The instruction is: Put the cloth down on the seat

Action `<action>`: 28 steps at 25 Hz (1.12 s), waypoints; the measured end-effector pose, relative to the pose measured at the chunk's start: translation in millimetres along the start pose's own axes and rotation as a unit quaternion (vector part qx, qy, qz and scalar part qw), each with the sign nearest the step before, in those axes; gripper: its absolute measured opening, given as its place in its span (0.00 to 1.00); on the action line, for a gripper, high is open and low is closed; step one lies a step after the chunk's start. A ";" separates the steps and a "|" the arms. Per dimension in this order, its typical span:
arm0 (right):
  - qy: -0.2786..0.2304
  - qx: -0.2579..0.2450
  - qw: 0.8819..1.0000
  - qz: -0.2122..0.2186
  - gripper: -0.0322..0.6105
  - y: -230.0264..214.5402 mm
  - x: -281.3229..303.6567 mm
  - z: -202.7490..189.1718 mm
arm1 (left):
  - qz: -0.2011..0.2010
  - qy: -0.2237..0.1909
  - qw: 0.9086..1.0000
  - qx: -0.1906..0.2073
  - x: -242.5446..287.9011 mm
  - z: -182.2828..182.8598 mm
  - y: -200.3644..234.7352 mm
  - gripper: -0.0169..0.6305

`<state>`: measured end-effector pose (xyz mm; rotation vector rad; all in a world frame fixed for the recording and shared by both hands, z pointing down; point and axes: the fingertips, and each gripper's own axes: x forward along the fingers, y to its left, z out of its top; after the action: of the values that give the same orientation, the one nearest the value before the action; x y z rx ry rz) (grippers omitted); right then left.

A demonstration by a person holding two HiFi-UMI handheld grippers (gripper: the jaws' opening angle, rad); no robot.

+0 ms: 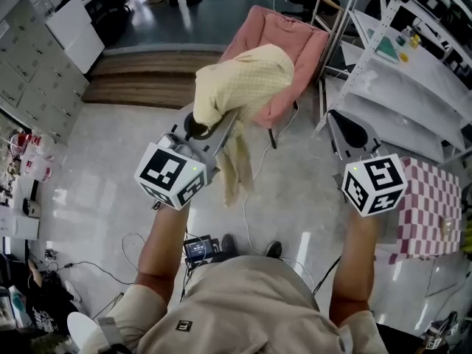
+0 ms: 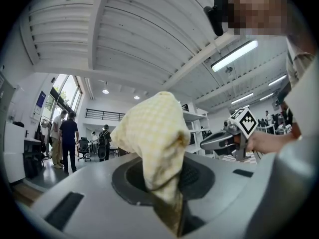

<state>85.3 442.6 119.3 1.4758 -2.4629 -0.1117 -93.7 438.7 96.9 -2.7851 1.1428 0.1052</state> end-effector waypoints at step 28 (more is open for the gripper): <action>-0.012 0.022 1.000 -0.012 0.04 15.1 122.0 12.2 | -0.013 0.001 1.000 -0.006 13.5 -29.5 116.8 0.15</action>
<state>14.7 342.3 133.6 1.5303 -2.4828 -0.0800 -165.8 342.8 113.7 -2.8107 1.1109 0.1075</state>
